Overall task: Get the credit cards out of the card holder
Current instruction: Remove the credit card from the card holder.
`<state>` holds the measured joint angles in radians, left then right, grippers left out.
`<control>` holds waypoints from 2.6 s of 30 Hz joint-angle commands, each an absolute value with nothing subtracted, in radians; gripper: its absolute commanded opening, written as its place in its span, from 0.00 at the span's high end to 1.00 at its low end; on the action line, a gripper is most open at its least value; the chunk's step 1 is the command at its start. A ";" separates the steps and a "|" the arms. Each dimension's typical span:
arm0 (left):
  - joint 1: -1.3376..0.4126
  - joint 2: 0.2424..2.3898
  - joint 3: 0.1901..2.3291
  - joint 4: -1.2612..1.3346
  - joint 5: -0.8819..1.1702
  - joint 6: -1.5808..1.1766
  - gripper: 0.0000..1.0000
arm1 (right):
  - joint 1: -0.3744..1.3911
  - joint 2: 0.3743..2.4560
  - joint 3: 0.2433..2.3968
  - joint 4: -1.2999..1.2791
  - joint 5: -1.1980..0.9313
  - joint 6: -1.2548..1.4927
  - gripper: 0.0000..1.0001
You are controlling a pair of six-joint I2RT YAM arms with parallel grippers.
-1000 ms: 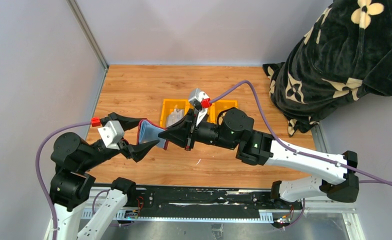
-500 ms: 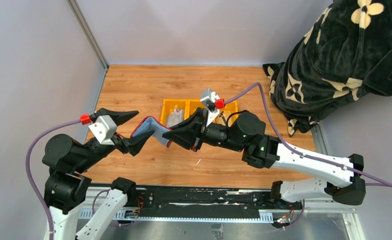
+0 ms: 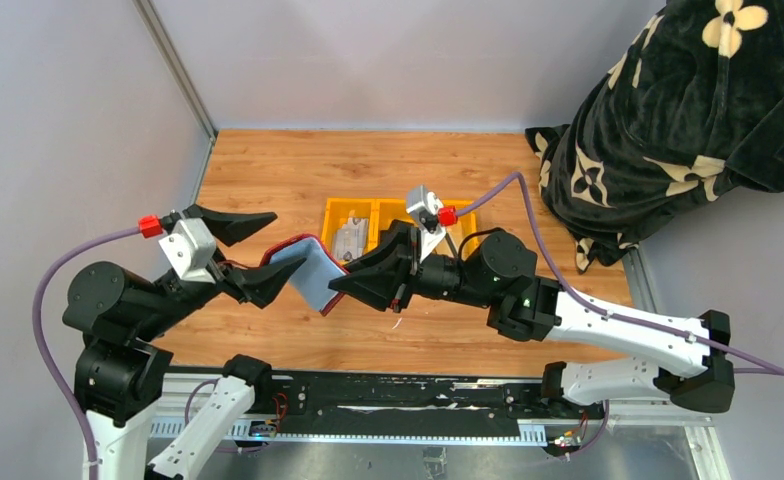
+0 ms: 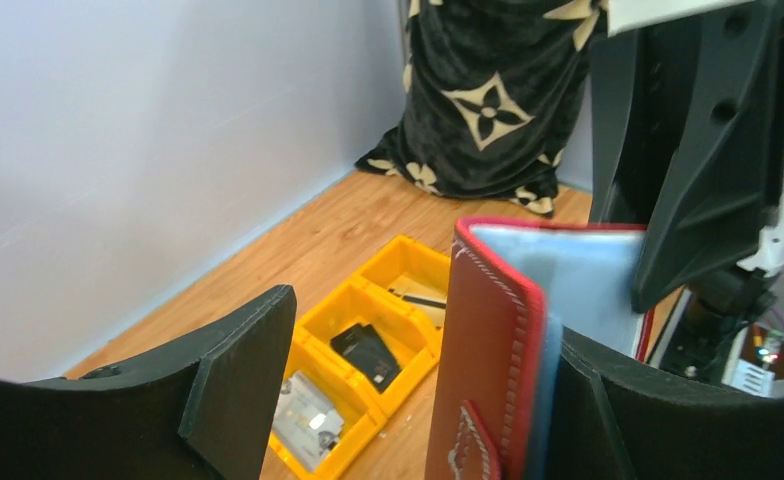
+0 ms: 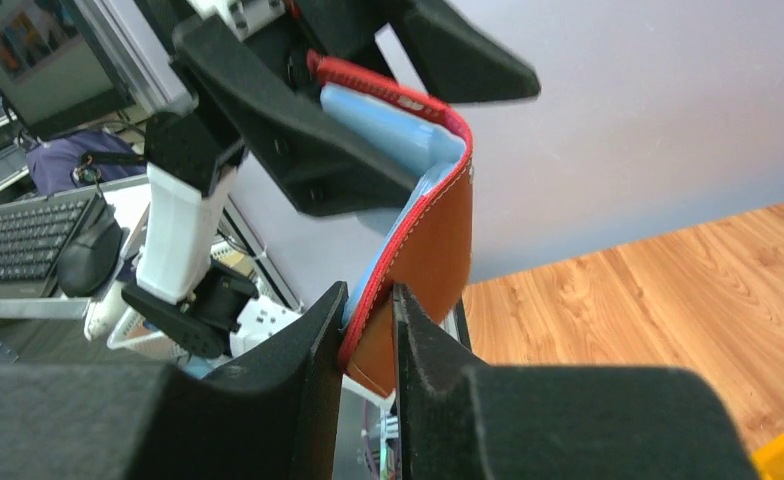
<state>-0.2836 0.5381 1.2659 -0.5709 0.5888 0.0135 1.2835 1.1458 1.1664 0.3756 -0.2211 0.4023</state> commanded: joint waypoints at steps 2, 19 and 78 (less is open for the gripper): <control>-0.281 0.600 1.334 -0.567 0.733 -0.098 1.00 | 1.295 1.058 1.063 0.456 -0.236 0.379 0.73; -0.280 0.690 1.391 -0.515 0.879 -0.269 1.00 | 1.295 0.988 0.905 0.614 -0.140 0.357 0.53; -0.281 0.837 1.527 -0.434 1.054 -0.402 1.00 | 1.147 1.597 1.070 1.548 -0.444 1.053 0.82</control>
<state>-0.2836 0.8467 1.5372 -0.4648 1.0473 -0.3977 1.1557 1.5929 1.0206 1.4414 -0.3954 0.9943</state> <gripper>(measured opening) 0.765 0.323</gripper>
